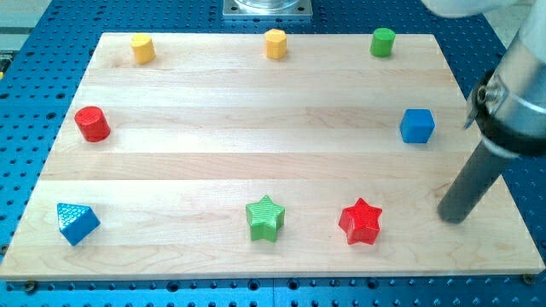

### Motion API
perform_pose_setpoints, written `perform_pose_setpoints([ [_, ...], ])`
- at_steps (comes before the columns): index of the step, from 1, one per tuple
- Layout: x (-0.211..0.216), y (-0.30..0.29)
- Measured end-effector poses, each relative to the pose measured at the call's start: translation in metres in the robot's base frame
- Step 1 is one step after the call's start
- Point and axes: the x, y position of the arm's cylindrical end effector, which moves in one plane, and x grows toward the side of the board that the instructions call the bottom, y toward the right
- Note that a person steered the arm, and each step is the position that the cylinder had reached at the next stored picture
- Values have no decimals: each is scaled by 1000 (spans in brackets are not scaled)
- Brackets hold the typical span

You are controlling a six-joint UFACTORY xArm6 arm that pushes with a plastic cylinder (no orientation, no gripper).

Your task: Push the red star into the red circle

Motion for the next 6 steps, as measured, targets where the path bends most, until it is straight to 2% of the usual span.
perform_pose_setpoints([
  [1,16,-96],
  [3,13,-131],
  [4,-4,-151],
  [5,-54,-159],
  [6,-42,-144],
])
